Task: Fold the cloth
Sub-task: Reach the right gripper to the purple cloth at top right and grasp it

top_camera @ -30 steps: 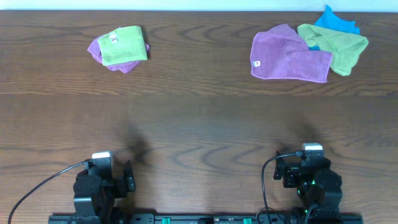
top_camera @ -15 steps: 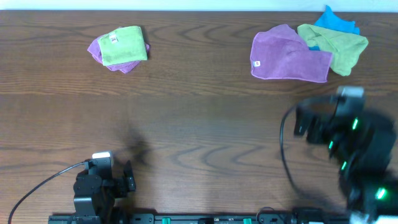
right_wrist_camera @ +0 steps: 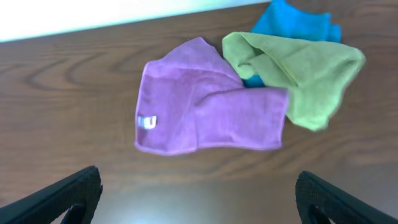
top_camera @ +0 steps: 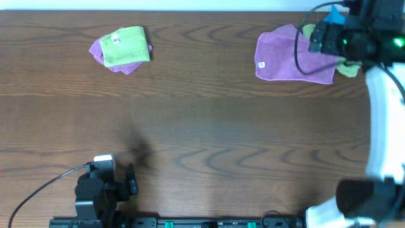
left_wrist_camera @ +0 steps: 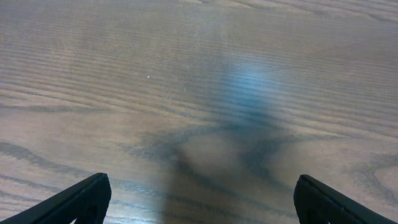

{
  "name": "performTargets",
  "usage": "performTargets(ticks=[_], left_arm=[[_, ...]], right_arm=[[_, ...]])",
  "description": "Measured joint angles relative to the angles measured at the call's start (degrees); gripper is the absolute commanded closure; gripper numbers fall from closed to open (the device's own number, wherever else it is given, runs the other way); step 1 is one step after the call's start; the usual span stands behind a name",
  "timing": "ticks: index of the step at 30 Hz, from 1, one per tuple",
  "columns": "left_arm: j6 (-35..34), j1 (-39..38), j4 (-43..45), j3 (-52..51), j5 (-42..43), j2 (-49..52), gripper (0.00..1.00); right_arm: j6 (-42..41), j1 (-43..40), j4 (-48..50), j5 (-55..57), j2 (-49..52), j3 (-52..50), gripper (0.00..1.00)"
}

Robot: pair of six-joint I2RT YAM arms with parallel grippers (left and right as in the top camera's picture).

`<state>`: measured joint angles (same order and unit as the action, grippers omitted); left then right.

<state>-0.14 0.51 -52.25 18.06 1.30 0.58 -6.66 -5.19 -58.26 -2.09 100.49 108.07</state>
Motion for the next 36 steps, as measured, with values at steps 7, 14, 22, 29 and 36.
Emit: performTargets(ticks=[7,14,22,29,36], left_arm=[[0.00,0.00,0.02,0.00,0.00,0.00,0.05],[0.00,0.00,0.02,0.00,0.00,0.00,0.05],[0.00,0.00,0.00,0.00,0.00,0.00,0.05],[0.00,0.00,0.00,0.00,0.00,0.00,0.05],[0.00,0.00,0.00,0.00,0.00,0.00,0.05]], right_arm=[[3.39,-0.15,7.13,-0.85,11.17,0.15,0.01],[5.01,-0.15,14.93,-0.96,18.36,0.22,0.01],[4.90,-0.17,19.45,-0.96,26.18,0.22,0.01],[4.42,-0.15,19.80,-1.31,31.76,0.22,0.04],[4.11,-0.15,19.98,-1.84,35.41,0.22,0.18]])
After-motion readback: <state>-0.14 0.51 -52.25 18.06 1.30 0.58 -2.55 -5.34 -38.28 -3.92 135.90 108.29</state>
